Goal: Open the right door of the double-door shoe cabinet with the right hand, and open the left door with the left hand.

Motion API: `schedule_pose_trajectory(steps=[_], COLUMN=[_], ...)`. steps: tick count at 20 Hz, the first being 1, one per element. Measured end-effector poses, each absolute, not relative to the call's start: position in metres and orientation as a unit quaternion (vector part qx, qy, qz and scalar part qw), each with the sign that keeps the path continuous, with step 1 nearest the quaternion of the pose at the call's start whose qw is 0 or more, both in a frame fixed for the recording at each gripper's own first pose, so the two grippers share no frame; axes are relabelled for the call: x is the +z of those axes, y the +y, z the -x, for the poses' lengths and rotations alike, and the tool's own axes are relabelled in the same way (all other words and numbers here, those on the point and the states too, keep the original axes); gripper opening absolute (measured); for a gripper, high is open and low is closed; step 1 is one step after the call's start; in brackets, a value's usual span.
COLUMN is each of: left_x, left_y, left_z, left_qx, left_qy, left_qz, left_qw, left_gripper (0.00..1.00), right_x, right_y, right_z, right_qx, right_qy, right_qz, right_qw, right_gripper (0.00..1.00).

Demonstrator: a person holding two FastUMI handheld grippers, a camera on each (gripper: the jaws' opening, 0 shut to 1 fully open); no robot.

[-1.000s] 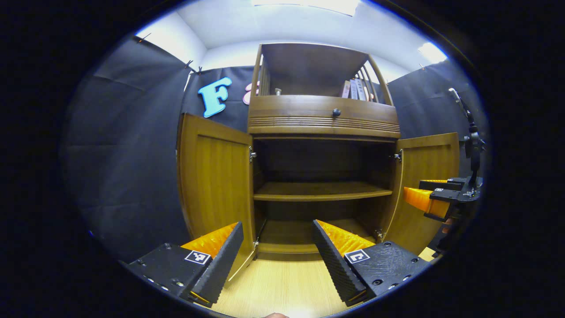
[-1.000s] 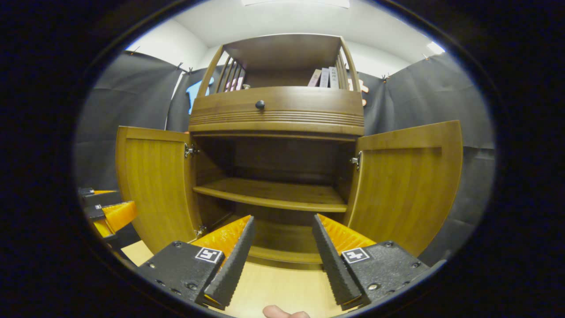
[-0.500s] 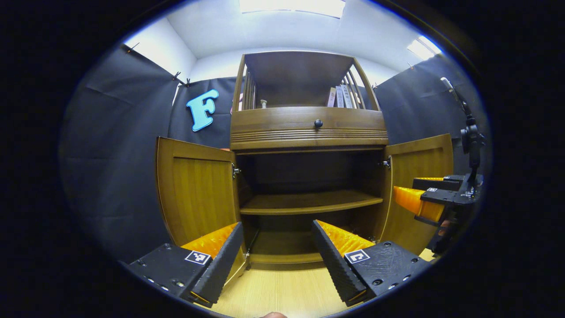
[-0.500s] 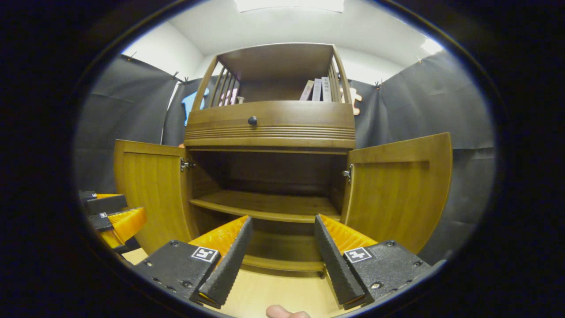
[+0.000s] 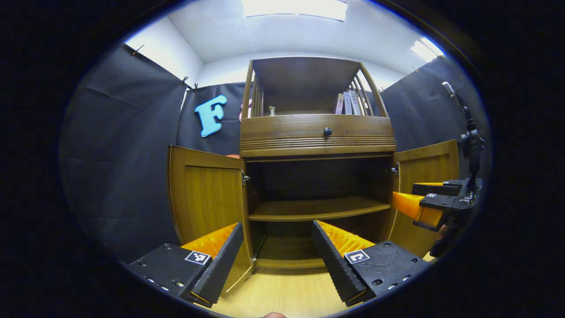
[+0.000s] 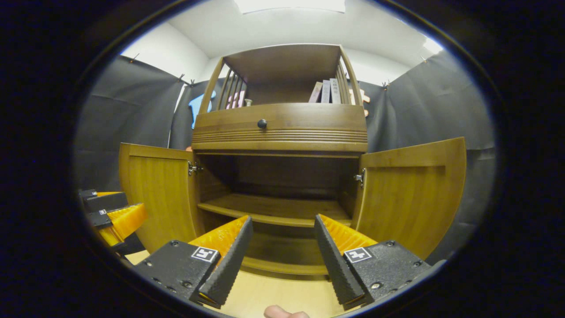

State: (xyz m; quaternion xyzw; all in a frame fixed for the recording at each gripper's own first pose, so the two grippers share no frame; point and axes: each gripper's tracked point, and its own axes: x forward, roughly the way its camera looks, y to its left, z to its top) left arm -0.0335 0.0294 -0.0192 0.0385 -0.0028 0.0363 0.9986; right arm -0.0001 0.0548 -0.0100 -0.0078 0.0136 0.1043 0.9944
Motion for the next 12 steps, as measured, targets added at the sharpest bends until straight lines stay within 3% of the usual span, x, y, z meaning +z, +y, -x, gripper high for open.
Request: schedule_pose_trajectory(steps=[12], left_x=[-0.001], left_y=[0.025], left_z=[0.03], left_qx=[0.031], left_qy=[-0.01], left_qz=[-0.028], left_qw=[0.999], left_gripper=[0.94], right_x=[-0.008], right_y=[0.053], right_z=[-0.003], right_qx=[0.097], right_qy=[0.014], right_qz=[0.006], right_qw=[0.995], right_gripper=[0.89])
